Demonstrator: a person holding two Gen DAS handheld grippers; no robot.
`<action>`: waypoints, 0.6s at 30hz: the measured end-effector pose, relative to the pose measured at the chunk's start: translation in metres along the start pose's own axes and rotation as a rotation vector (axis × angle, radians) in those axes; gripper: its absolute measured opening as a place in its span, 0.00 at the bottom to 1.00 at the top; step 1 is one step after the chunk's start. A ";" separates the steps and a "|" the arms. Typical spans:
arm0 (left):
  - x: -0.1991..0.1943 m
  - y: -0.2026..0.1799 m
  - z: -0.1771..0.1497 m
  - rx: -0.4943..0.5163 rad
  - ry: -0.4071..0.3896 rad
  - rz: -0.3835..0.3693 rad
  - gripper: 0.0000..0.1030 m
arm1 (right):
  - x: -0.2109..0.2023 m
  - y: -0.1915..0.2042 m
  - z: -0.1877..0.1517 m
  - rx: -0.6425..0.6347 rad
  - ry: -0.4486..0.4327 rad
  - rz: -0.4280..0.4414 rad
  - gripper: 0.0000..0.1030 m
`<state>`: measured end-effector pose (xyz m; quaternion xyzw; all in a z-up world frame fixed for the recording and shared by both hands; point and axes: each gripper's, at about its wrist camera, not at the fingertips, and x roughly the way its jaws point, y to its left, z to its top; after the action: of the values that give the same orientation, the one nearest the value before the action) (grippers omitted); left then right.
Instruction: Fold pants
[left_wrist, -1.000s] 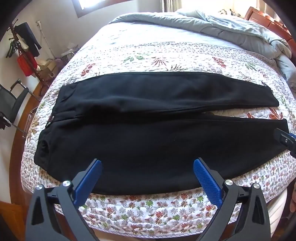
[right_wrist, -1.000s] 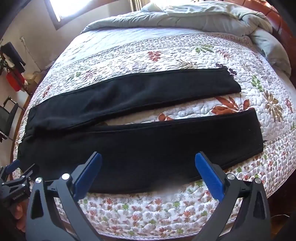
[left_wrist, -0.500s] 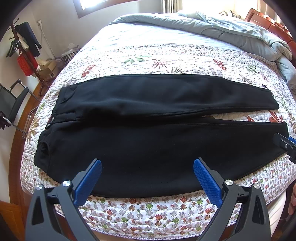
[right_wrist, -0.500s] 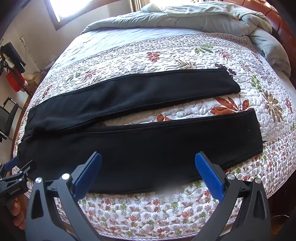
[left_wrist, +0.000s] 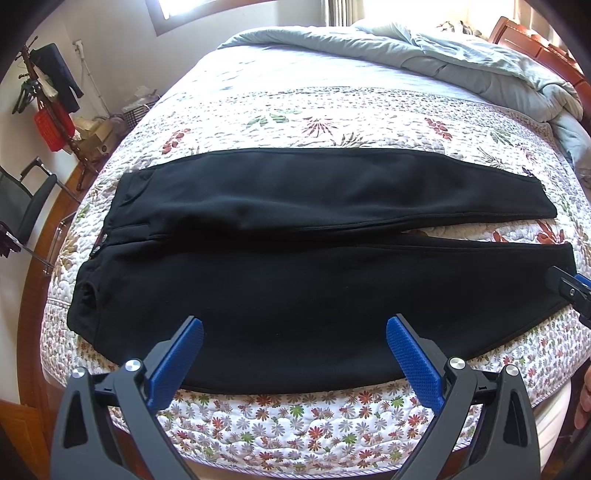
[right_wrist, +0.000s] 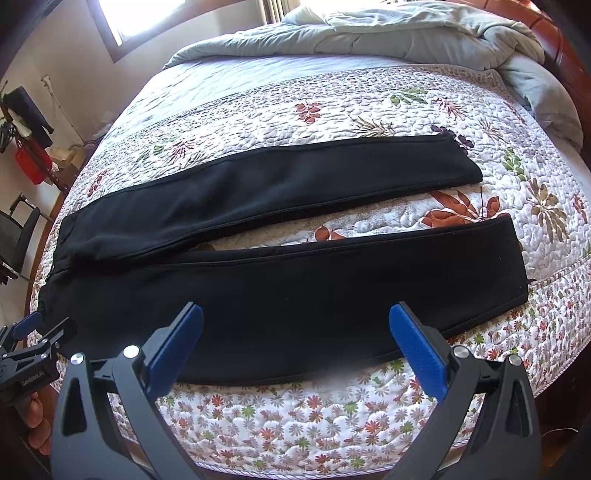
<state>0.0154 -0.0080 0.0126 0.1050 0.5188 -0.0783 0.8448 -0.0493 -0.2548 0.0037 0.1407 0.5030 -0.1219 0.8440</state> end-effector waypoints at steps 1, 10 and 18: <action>-0.001 0.000 0.000 0.000 -0.002 0.002 0.96 | 0.000 0.000 0.000 0.000 -0.001 -0.001 0.97; -0.006 0.000 0.002 0.003 -0.023 0.005 0.96 | -0.002 -0.002 0.001 0.010 -0.005 0.004 0.97; -0.006 0.002 0.003 0.000 -0.023 0.004 0.96 | -0.003 -0.001 0.001 0.002 -0.006 0.004 0.97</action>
<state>0.0151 -0.0070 0.0195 0.1049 0.5088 -0.0778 0.8509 -0.0501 -0.2559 0.0066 0.1419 0.5000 -0.1210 0.8457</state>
